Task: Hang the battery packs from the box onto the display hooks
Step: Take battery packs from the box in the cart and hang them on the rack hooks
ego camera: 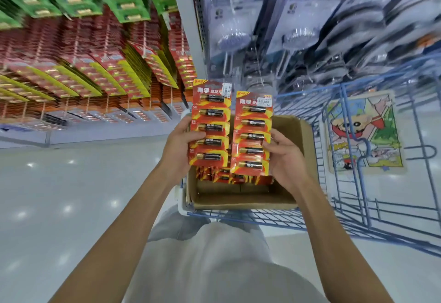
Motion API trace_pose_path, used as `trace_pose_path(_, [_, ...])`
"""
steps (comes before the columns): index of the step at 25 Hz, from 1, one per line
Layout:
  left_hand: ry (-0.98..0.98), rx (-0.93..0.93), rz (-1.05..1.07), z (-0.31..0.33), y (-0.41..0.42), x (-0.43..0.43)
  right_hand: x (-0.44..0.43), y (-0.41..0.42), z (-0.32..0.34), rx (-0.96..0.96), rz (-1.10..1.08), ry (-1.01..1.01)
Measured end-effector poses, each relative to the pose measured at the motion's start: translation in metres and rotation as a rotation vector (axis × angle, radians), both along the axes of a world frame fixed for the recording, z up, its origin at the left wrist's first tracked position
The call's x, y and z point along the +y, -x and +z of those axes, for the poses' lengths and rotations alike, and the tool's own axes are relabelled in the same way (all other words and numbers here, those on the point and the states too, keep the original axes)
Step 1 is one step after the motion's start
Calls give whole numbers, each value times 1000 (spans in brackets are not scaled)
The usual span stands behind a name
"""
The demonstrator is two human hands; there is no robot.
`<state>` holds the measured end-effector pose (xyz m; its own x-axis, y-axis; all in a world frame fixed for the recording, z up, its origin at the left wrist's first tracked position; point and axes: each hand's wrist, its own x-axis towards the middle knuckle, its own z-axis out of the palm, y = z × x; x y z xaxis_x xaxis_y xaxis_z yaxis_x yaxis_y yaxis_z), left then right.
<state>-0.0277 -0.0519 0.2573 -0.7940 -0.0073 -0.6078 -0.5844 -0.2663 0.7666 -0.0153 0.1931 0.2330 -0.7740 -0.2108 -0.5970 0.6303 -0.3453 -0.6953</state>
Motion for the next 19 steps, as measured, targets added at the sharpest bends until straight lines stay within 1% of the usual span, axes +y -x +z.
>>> trace_pose_path(4, [-55, 125, 52, 42, -10, -31, -35, 5, 44, 43, -28, 123])
trace_pose_path(6, [-55, 182, 81, 62, -15, -47, -53, 11, 69, 95, -16, 145])
trace_pose_path(12, [4, 293, 222, 104, -28, -109, -134, 24, 125, 268, 61, 14])
trace_pose_path(19, [40, 386, 322, 139, -52, -247, -278, 19, 162, 381, 98, -41])
